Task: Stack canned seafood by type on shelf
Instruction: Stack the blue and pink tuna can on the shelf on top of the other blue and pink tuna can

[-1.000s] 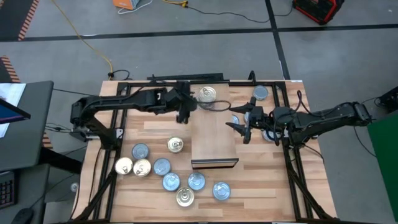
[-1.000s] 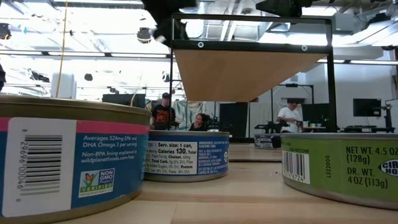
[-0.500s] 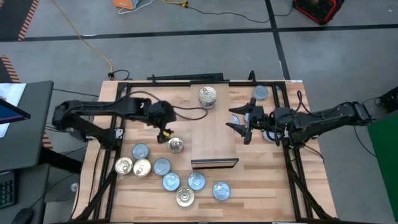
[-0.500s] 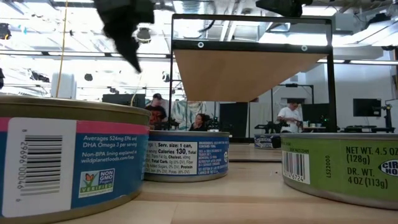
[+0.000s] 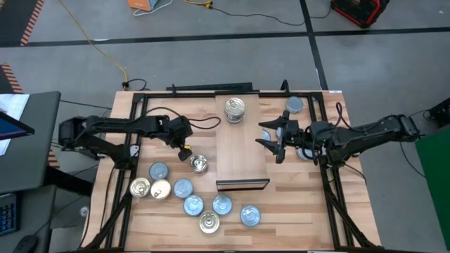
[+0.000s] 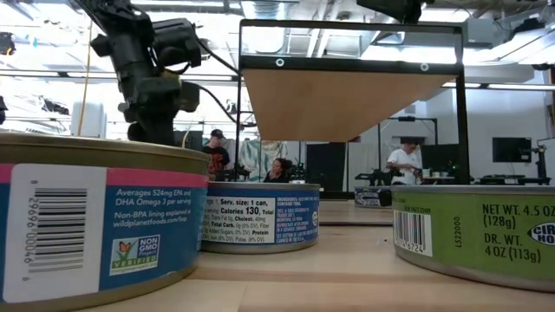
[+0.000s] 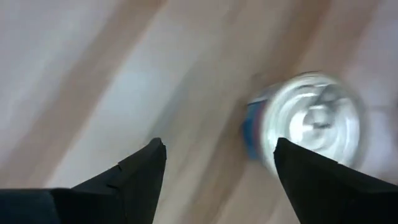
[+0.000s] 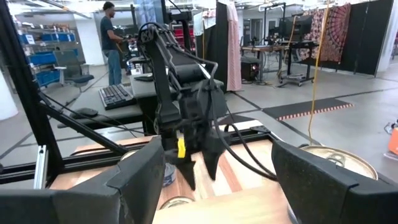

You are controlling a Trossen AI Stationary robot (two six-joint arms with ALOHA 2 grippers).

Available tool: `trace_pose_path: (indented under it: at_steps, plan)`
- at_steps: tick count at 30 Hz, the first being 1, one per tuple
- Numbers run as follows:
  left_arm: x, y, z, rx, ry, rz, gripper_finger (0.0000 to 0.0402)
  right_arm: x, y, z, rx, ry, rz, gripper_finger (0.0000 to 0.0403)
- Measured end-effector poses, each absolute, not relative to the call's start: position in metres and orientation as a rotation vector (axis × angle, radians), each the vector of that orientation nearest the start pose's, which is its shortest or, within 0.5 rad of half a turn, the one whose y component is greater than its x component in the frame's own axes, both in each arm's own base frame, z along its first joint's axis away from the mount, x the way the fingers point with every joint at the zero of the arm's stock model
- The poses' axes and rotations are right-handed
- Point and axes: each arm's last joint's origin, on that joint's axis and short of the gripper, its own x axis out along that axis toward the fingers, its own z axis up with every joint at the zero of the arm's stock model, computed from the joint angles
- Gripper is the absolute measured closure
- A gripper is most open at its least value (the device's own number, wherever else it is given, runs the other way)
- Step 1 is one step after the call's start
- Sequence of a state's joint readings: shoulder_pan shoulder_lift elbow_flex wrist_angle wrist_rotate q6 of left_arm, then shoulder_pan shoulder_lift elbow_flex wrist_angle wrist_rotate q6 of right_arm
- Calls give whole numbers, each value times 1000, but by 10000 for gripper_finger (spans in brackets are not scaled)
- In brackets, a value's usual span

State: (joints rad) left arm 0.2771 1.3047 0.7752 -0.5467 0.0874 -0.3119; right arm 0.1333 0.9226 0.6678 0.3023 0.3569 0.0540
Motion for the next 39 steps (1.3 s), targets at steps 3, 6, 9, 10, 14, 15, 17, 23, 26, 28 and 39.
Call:
trace_pose_path:
  at_steps: [3, 6, 9, 10, 14, 15, 17, 23, 26, 28, 39]
  plan:
    - [235, 63, 195, -492, 1010, 302, 143, 207, 16, 315, 54, -52, -230, 85]
    - [238, 63, 190, -503, 1020, 286, 171, 207, 13, 315, 51, -51, -243, 85]
    - [241, 64, 187, -511, 1018, 277, 196, 208, 11, 315, 51, -52, -255, 85]
    - [243, 64, 186, -510, 1016, 275, 203, 208, 11, 315, 51, -51, -256, 85]
    - [244, 62, 184, -501, 1019, 266, 224, 208, 11, 315, 45, -50, -256, 85]
    - [245, 61, 184, -498, 1022, 264, 227, 208, 11, 315, 40, -49, -256, 85]
    - [245, 59, 184, -481, 1028, 250, 233, 208, 11, 315, 39, -49, -256, 85]
    - [248, 49, 181, -393, 1055, 232, 252, 208, 11, 315, 39, -50, -256, 85]
    - [248, 46, 180, -365, 1067, 248, 272, 208, 11, 315, 37, -49, -256, 85]
    - [248, 45, 179, -361, 1076, 253, 296, 208, 11, 315, 36, -49, -256, 85]
    - [233, 56, 169, -382, 1137, 331, 400, 208, 11, 315, 36, -47, -252, 85]
